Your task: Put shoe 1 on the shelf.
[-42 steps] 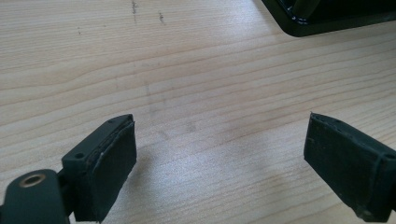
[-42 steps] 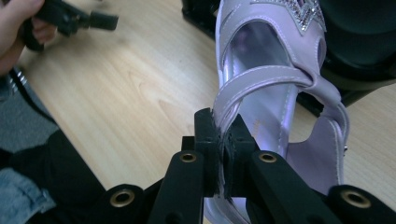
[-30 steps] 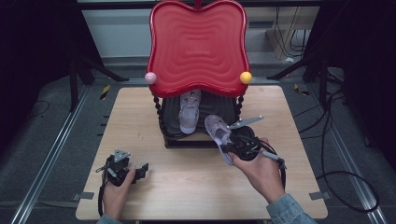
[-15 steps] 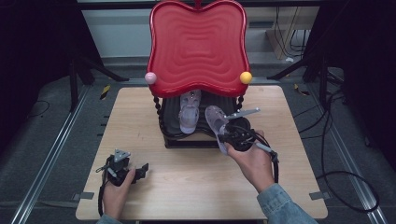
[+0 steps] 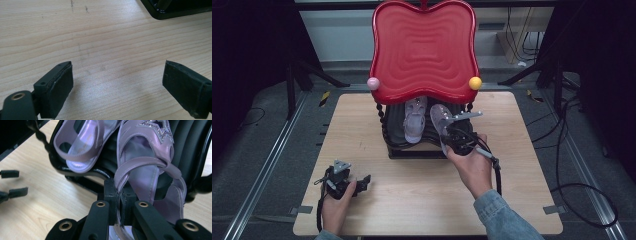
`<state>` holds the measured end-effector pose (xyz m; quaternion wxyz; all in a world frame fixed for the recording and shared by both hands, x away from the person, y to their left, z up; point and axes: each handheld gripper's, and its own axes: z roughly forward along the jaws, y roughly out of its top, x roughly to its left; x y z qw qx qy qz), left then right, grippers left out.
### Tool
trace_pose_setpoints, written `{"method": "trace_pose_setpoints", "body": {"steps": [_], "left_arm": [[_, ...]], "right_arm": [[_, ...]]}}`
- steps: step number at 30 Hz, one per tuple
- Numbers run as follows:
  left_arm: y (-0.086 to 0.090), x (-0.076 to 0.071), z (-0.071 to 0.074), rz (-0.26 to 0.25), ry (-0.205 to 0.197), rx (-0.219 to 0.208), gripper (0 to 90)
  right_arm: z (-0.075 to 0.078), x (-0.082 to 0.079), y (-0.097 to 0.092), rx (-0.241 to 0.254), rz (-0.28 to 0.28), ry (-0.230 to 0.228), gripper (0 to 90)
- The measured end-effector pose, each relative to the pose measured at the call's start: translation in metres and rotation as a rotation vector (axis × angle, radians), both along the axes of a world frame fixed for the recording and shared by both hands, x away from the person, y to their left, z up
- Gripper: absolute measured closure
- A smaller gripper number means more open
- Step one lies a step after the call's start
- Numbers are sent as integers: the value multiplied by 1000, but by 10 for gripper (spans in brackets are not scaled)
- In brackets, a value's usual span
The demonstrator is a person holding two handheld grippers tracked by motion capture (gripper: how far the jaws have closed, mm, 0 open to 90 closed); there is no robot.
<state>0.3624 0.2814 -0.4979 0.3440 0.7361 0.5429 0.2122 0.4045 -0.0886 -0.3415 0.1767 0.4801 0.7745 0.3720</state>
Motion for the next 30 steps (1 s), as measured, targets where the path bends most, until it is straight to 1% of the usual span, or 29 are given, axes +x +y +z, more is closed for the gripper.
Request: {"method": "trace_pose_setpoints", "body": {"steps": [6,9,10,14,18,20,26,30], "left_arm": [[0,0,0,0,1,1,91],[1,0,1,0,-2,3,91],[1,0,0,0,0,0,92],[1,0,0,1,0,-1,92],[1,0,0,-1,2,-1,92],[1,0,0,0,1,-2,92],[2,0,1,-2,1,2,92],[2,0,1,1,-1,-1,92]], "right_arm": [[-1,4,6,7,-26,-14,866],[-2,5,10,13,-38,-30,866],[-2,6,11,9,-36,-41,866],[-2,9,16,18,-55,-46,865],[-3,12,21,16,-62,-54,865],[-3,12,23,24,-66,-53,865],[-4,14,26,28,-81,-69,864],[-5,15,27,25,-93,-68,864]]}}
